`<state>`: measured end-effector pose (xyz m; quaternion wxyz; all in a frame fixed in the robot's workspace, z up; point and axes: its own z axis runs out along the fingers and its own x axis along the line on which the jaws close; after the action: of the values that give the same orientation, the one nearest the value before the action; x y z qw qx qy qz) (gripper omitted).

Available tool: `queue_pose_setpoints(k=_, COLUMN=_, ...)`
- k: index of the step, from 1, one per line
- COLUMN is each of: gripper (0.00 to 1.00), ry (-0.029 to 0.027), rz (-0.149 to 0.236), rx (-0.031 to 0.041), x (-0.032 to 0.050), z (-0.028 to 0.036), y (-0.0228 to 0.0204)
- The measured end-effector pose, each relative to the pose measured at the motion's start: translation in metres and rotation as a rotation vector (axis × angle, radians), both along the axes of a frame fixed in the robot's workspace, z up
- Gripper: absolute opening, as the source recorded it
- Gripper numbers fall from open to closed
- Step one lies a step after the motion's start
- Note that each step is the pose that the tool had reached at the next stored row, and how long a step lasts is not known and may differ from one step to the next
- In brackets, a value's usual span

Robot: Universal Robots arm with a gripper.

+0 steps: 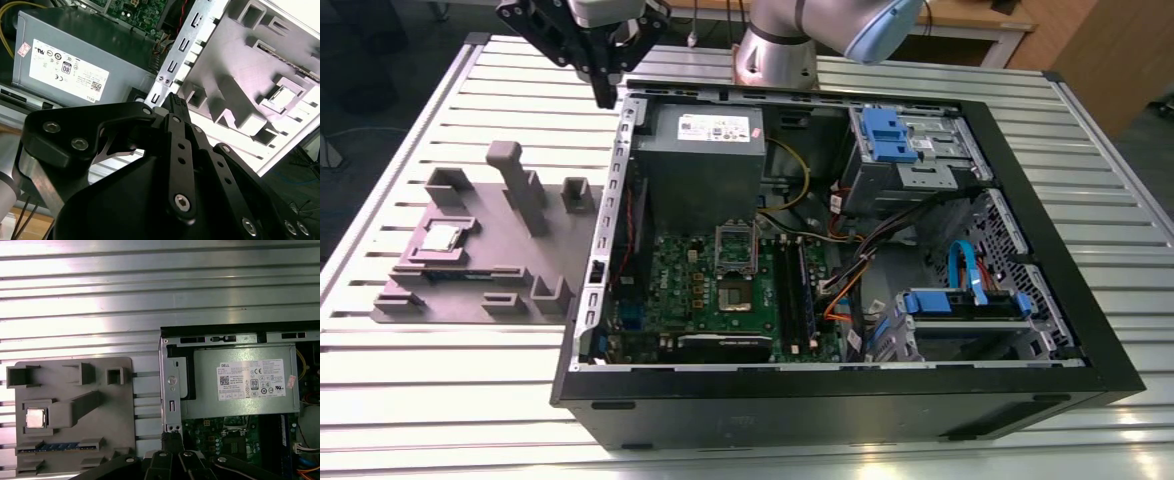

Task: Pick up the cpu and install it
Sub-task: 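Reach for the cpu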

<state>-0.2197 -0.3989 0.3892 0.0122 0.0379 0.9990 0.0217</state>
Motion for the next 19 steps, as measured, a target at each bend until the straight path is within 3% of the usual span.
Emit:
queue_pose_setpoints(k=10, gripper=0.11, ry=0.0000, rz=0.000, rx=0.0000, x=-0.0029, z=-0.0002, y=0.0000)
queue_pose_setpoints(k=19, gripper=0.11, ry=0.0000, rz=0.000, rx=0.0000, x=-0.0139, z=-0.0004, y=0.0000)
